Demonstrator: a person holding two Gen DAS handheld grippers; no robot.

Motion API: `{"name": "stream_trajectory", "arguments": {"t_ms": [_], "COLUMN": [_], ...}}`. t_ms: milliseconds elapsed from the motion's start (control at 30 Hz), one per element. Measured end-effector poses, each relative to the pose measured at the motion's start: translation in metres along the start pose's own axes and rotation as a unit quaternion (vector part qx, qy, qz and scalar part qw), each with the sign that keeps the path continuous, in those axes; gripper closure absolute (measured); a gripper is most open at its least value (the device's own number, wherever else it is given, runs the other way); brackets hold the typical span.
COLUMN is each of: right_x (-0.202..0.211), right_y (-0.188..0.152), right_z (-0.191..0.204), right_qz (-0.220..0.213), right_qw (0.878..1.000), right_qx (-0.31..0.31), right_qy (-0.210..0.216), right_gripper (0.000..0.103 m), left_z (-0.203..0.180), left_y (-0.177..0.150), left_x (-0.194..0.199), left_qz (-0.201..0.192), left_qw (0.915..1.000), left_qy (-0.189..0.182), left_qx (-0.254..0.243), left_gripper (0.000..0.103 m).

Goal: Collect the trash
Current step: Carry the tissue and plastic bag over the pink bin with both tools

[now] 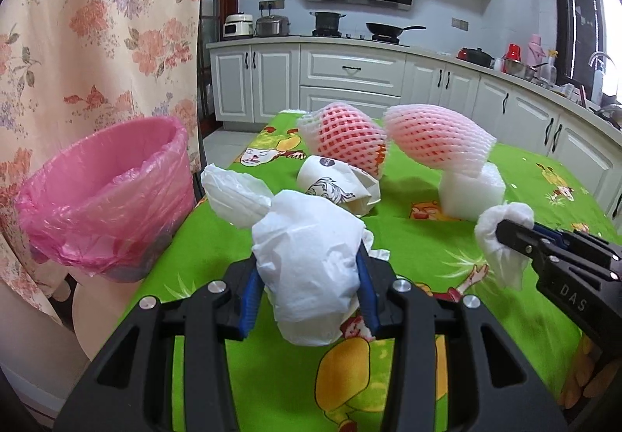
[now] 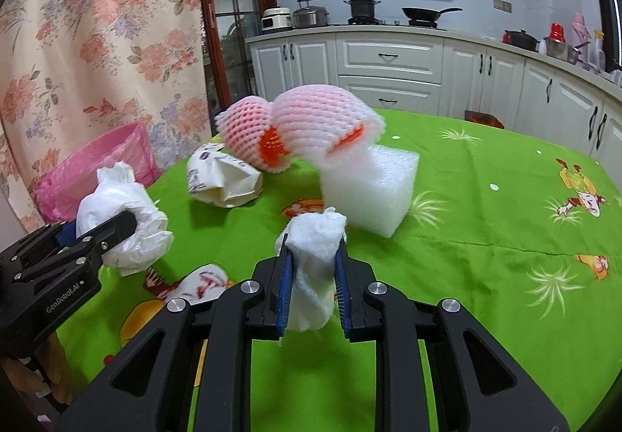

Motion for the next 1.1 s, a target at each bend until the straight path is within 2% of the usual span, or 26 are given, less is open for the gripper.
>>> {"name": "stream_trajectory", "arguments": {"t_ms": [300,600,867,1100], "right_x": [0.009,0.017,0.015,0.003], "right_y": [0.003,0.019,0.054,0.087], "right_z": [0.027,0.060,0.098,0.148], "right_qz": [-0.002,-0.018,-0.039,-0.057], "right_qw": [1.000,0.997,0.992,0.981], "right_qx": [0.018,0.033,0.064,0.106], "right_qy": [0.025,0.066,0.105,0.150], "right_gripper": [0.083,0.083,0.083,0.083], "left_z": [0.006,0.022,0.064,0.115], "left_y": [-0.002,0.019,0.048,0.076], "left_x": [0.022,0.060,0.077,0.081], "left_qz": [-0.027,-0.088,-0.117,-0.129], "left_qw": [0.9995,0.9954,0.9928,0.9897], "left_qy": [-0.007,0.000,0.026,0.061], "left_qx": [-0.017,-0.038,-0.009,0.014], "left_gripper": [0.062,0.062,0.062,0.062]}}
Point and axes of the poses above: each gripper's, at about its wrist camera, not at the fingertips, and x roughly against the way its jaws point, z to its left, y to its top, the point moved 9 cm from there along -x, roughly the way its jaws point, and after that the axes turned 8 degrees about x, right-handed, at the moved point
